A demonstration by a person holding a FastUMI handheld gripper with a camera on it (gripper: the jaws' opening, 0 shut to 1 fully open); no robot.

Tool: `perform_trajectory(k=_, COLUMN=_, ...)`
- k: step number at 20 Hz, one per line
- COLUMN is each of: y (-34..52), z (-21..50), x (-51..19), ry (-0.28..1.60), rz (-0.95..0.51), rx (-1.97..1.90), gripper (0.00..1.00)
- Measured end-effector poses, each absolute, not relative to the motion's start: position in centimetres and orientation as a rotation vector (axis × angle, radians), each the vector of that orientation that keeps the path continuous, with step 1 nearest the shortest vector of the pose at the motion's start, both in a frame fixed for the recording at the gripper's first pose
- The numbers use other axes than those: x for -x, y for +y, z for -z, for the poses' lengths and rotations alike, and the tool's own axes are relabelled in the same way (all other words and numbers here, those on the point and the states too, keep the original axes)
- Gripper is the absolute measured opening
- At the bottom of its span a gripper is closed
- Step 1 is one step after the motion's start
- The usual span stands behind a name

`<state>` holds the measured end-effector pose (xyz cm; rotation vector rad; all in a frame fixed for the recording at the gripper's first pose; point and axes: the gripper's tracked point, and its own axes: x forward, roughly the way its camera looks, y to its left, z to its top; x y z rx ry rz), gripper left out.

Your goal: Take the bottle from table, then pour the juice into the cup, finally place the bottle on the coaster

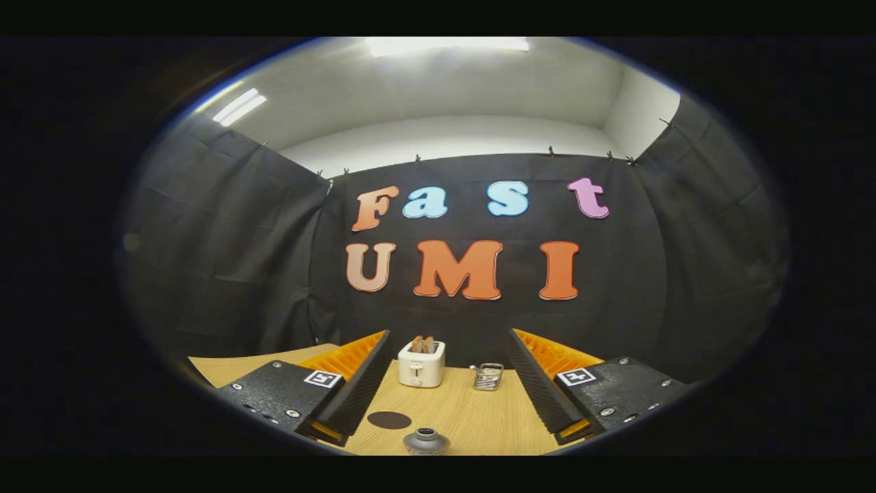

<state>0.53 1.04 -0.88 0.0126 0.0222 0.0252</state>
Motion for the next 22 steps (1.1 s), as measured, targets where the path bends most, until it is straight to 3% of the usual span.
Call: perform_trajectory(k=22, y=4.1, z=17.1, x=2.1, ry=0.261, rz=-0.135, rx=-0.061, gripper=0.98)
